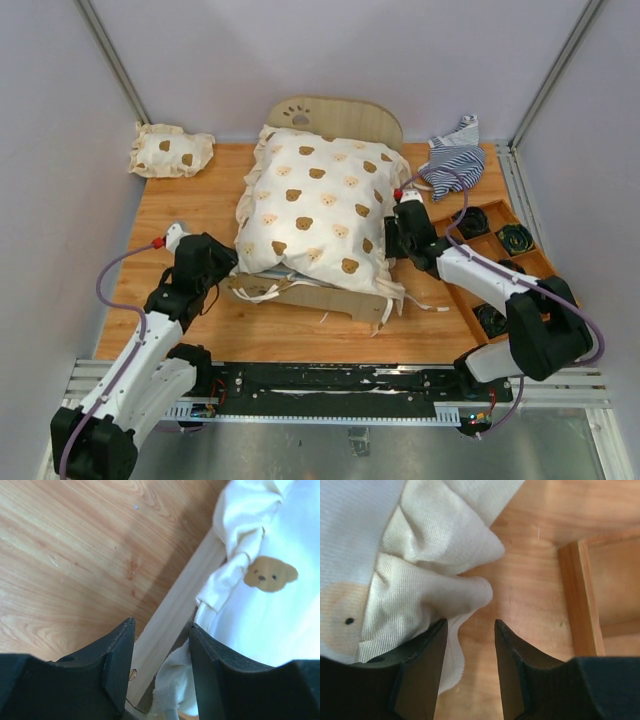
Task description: Set up the pet bed
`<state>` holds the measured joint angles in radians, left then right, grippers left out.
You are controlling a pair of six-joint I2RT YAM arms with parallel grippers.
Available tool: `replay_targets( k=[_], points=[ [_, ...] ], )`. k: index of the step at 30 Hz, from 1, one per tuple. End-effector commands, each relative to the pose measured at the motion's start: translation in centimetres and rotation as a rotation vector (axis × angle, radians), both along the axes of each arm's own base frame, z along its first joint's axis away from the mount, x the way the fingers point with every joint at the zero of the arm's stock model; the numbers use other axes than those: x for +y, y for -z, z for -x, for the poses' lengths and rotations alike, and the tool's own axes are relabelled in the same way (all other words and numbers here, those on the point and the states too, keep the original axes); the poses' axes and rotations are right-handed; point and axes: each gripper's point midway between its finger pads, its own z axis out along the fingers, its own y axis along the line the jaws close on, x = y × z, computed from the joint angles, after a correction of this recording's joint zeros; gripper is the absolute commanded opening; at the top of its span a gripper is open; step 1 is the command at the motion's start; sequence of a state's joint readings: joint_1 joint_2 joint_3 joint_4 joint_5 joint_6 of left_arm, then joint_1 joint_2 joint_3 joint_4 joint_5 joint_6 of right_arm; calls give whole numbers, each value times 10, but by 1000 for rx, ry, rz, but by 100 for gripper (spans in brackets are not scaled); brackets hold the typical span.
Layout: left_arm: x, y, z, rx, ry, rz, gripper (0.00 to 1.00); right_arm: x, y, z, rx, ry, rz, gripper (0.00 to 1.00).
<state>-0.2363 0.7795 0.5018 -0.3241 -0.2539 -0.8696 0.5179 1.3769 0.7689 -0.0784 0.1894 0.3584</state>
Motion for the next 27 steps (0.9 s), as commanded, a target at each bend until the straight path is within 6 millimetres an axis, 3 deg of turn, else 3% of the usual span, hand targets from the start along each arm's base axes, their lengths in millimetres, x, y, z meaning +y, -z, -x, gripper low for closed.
replay_targets(
  k=[1,6,9,10,13,17,19,23,25,27],
  points=[
    [-50,25,40,113,155,169,49,72,-12,-17,-43,-332,-118,45],
    [-64,14,50,57,204,193,47,98,-27,-46,-163,-465,-110,46],
    [-70,9,52,46,220,211,47,106,-24,-70,-169,-497,-41,47],
    [-73,8,52,45,225,211,47,111,-30,-84,-186,-500,-21,48],
    [-82,0,51,21,248,214,47,117,-22,-120,-193,-490,54,49],
    [-90,-4,53,12,271,226,47,107,-10,-170,-188,-384,145,52],
    [-93,-5,52,9,278,226,47,90,-20,-191,-211,-289,216,55],
    [-97,-6,48,-5,275,233,47,28,-68,-213,-216,-11,338,60],
    [-104,-7,46,-28,276,274,47,-8,-92,-209,-173,138,352,62],
    [-117,-15,42,-72,308,312,47,-37,-114,-193,-99,251,352,61]
  ],
)
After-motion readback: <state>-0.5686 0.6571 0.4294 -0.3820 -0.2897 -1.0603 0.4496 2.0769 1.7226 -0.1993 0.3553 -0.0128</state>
